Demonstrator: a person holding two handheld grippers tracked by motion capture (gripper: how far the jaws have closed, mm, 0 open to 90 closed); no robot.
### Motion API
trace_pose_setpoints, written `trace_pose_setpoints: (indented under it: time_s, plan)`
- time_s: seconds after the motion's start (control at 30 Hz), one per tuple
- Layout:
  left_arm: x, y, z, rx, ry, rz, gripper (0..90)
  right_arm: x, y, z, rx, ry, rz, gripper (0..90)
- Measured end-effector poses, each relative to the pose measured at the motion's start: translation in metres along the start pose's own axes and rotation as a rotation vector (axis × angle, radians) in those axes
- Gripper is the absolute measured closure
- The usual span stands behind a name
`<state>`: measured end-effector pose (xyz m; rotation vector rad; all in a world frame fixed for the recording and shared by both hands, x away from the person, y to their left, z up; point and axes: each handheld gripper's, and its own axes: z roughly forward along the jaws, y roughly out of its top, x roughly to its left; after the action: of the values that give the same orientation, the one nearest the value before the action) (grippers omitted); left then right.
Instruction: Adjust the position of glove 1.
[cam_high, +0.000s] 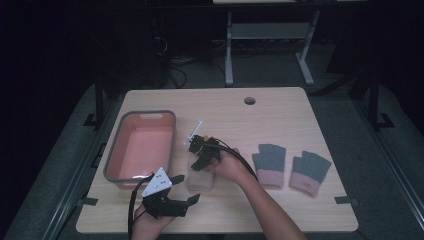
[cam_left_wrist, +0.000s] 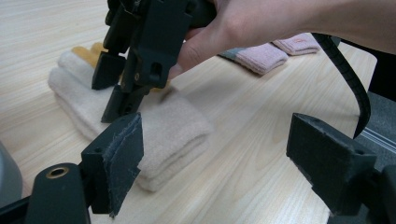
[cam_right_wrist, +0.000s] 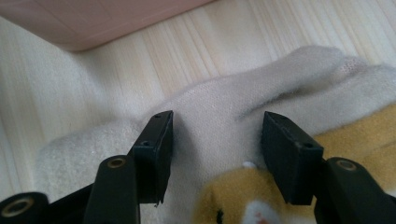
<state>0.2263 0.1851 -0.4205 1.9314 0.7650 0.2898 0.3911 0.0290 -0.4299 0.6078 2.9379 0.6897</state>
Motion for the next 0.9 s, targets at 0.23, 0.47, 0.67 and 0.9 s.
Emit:
trace_pose_setpoints:
  time_s: [0.23,0.47,0.67,0.9]
  plan:
    - [-0.001,0.000,0.002,0.011,-0.002,-0.001,18.8,-0.002,-0.009,-0.004,0.000,-0.001,0.013,44.6]
    - [-0.001,-0.001,0.004,0.015,-0.004,-0.004,18.8,-0.006,-0.021,-0.012,0.009,0.001,0.029,44.6]
    - [-0.002,-0.001,0.009,0.027,-0.016,-0.023,18.8,-0.009,-0.038,-0.020,0.011,-0.005,0.043,44.4]
    - [-0.003,0.001,0.014,0.026,-0.051,-0.068,18.9,-0.012,-0.058,-0.028,-0.016,-0.008,0.071,44.3]
